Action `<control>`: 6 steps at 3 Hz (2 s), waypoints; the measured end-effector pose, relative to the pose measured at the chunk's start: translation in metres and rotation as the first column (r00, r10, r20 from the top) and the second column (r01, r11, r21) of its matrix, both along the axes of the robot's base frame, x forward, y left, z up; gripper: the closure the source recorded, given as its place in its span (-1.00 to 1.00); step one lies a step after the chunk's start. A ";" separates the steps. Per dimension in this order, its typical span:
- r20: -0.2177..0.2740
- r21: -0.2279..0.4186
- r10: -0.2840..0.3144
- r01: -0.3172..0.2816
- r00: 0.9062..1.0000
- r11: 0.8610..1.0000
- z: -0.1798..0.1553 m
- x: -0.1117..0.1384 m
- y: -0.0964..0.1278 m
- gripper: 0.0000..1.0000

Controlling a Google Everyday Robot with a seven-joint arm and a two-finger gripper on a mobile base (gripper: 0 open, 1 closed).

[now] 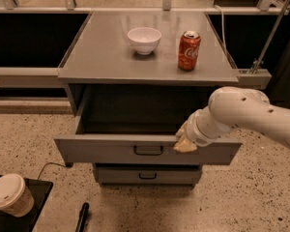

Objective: Open top drawer

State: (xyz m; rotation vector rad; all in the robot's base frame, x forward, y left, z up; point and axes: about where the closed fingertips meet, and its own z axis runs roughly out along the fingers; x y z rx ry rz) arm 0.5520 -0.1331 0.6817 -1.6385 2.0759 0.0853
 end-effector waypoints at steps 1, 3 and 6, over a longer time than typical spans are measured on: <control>0.008 0.002 -0.004 0.004 1.000 1.000 0.000 -0.018 -0.002 1.00; 0.017 0.005 -0.009 0.009 1.000 1.000 0.000 -0.039 -0.003 1.00; 0.029 0.009 -0.012 0.012 0.999 1.000 0.003 -0.060 -0.003 1.00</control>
Offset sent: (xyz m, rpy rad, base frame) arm -0.3567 -0.0457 -0.0012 0.0474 -0.1472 -0.0850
